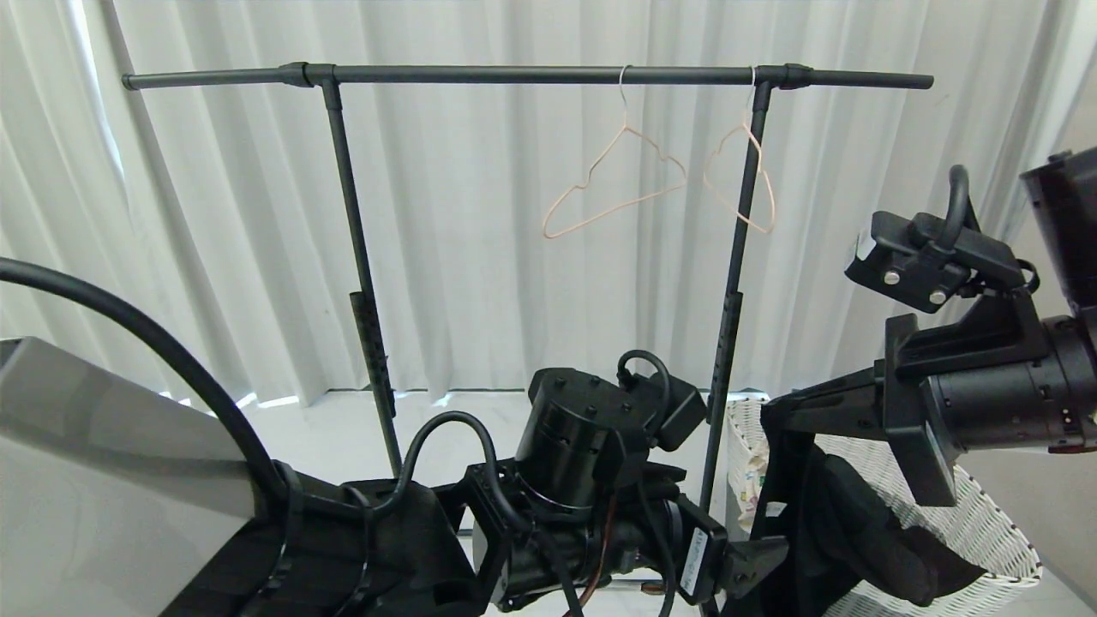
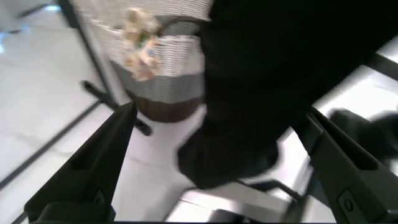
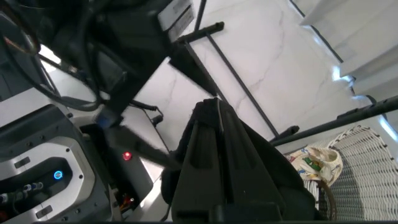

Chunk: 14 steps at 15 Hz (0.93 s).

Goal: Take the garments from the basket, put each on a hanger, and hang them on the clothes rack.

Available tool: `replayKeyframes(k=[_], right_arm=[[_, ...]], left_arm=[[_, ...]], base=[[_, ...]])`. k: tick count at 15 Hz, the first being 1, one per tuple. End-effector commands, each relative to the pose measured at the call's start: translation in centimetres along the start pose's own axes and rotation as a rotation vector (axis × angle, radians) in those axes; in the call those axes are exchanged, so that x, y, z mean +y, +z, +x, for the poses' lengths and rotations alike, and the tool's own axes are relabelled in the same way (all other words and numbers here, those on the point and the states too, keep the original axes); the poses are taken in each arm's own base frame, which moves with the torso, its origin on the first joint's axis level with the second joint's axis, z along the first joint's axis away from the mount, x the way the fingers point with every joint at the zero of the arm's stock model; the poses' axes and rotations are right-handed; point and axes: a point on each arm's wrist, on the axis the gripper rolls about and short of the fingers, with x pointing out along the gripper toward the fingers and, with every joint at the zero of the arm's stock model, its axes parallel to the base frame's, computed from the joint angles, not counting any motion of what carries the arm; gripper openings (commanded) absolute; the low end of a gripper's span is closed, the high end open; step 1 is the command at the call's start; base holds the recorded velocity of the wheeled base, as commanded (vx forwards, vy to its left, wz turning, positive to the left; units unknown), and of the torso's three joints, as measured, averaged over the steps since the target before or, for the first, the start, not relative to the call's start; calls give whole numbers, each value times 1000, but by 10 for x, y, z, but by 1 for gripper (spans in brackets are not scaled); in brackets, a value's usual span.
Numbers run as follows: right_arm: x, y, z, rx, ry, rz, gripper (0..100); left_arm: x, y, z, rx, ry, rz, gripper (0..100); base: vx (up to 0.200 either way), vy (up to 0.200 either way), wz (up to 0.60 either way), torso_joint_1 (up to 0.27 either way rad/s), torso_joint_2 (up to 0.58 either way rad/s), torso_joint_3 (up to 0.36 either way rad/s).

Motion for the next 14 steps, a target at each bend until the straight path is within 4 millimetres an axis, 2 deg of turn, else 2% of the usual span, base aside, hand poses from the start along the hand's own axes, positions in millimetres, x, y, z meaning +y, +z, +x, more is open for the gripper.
replayKeyframes(k=[1, 3, 5, 8, 12, 14], right_arm=[[0, 0, 0, -2, 1, -2, 0], [0, 0, 0, -1, 2, -3, 0], [1, 1, 0, -5, 1, -5, 0], [0, 2, -1, -9, -1, -5, 0], [0, 3, -1, -12, -2, -6, 0], [0, 4, -2, -16, -3, -7, 0]], left_arm=[[0, 2, -5, -10, -5, -2, 100], [14, 9, 5, -54, 33, -32, 100], [18, 13, 14, -88, 54, -85, 100], [23, -11, 21, -16, 114, -108, 100], [29, -44, 15, 94, 174, -69, 100], [30, -49, 18, 108, 174, -62, 100]], base=[[0, 0, 0, 0, 0, 0], [0, 0, 0, 0, 0, 0], [0, 0, 0, 0, 0, 0], [0, 0, 0, 0, 0, 0], [0, 0, 0, 0, 0, 0], [0, 0, 0, 0, 0, 0]])
